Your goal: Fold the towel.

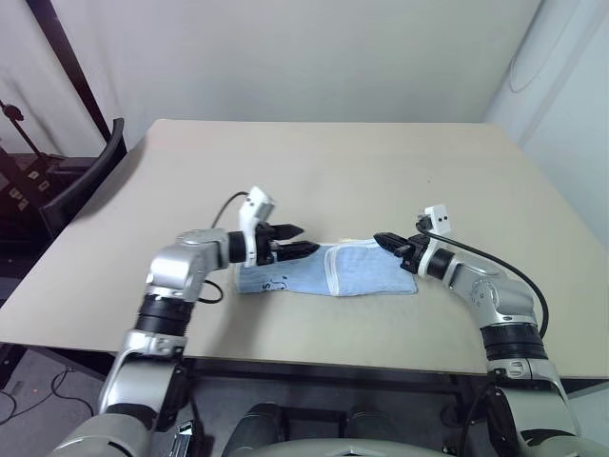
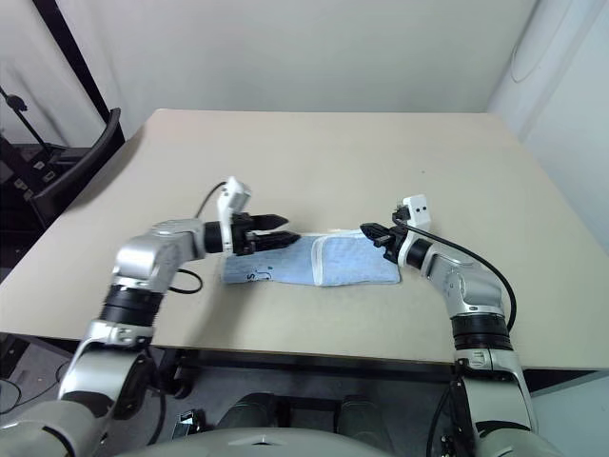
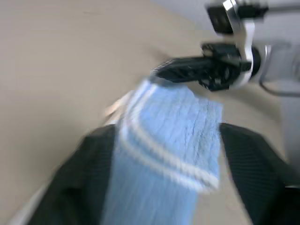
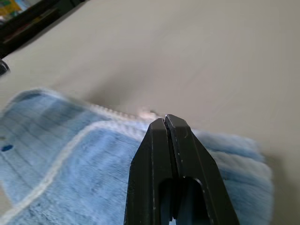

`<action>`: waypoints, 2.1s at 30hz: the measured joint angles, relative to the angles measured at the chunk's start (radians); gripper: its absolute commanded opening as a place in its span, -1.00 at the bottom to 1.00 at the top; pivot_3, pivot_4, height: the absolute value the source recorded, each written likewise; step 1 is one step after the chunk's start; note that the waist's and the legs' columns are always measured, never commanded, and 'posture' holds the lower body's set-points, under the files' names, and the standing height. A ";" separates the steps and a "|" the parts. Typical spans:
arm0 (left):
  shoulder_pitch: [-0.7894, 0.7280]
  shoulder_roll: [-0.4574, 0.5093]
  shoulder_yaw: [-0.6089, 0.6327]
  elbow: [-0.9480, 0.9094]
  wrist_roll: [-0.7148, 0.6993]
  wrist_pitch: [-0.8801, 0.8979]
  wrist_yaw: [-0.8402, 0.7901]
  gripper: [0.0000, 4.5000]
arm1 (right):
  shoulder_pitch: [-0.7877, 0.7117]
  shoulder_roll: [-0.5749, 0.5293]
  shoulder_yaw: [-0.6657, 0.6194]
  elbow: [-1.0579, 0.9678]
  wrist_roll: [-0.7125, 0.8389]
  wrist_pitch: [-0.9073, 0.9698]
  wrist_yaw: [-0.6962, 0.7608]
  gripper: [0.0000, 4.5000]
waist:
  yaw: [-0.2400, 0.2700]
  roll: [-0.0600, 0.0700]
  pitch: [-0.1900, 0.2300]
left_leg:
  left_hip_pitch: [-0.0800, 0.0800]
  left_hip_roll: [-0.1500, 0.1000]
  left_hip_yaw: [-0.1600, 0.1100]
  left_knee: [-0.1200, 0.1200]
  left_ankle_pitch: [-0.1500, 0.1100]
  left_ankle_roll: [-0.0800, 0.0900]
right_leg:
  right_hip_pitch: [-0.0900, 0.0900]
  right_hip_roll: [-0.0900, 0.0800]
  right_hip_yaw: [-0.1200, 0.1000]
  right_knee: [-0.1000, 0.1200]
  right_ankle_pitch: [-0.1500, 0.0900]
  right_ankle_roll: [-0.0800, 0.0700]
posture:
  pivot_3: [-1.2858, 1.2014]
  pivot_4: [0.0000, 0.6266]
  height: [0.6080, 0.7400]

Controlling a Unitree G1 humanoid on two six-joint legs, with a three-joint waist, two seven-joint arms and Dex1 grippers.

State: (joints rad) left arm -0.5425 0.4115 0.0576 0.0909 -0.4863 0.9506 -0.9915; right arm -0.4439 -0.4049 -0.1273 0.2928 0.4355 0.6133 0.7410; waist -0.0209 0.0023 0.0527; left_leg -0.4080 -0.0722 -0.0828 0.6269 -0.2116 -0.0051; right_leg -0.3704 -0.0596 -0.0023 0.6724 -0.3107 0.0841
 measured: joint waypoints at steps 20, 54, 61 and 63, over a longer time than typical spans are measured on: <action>0.268 -0.018 0.462 -0.059 -0.419 0.656 0.396 0.99 | -0.078 0.042 -0.009 0.115 0.019 0.066 -0.023 -1.00 | 0.007 0.001 0.000 | 0.002 0.000 -0.001 0.001 -0.001 -0.003 | -0.001 0.000 0.001 -0.003 -0.001 -0.006 | 0.03 -1.00 1.00; 0.212 -0.016 0.517 0.185 -0.723 0.658 0.816 0.99 | -0.059 0.042 -0.038 0.126 0.018 0.095 -0.067 -1.00 | -0.010 0.005 -0.002 | 0.004 -0.001 -0.001 -0.004 -0.001 -0.004 | -0.001 0.000 0.003 -0.005 0.000 -0.007 | 0.03 -1.00 1.00; 0.162 -0.082 0.552 0.236 -0.696 0.638 0.870 0.99 | -0.079 0.042 -0.043 0.145 0.017 0.078 -0.088 -1.00 | 0.016 0.007 -0.004 | 0.005 -0.001 -0.001 -0.002 -0.001 -0.005 | 0.001 0.000 0.003 -0.005 0.000 -0.008 | 0.03 -1.00 1.00; 0.153 -0.091 0.558 0.247 -0.686 0.630 0.873 0.99 | -0.079 0.042 -0.044 0.147 0.017 0.076 -0.097 -1.00 | 0.016 0.008 -0.005 | 0.005 -0.001 -0.001 -0.002 -0.001 -0.005 | 0.001 0.000 0.003 -0.005 0.001 -0.008 | 0.03 -1.00 1.00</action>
State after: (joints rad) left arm -0.3896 0.3208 0.6158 0.3381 -1.1718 1.5808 -0.1185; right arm -0.5230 -0.3631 -0.1718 0.4397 0.4521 0.6895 0.6445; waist -0.0051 0.0104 0.0478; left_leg -0.4026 -0.0733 -0.0837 0.6247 -0.2129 -0.0098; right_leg -0.3697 -0.0599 0.0002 0.6673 -0.3093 0.0758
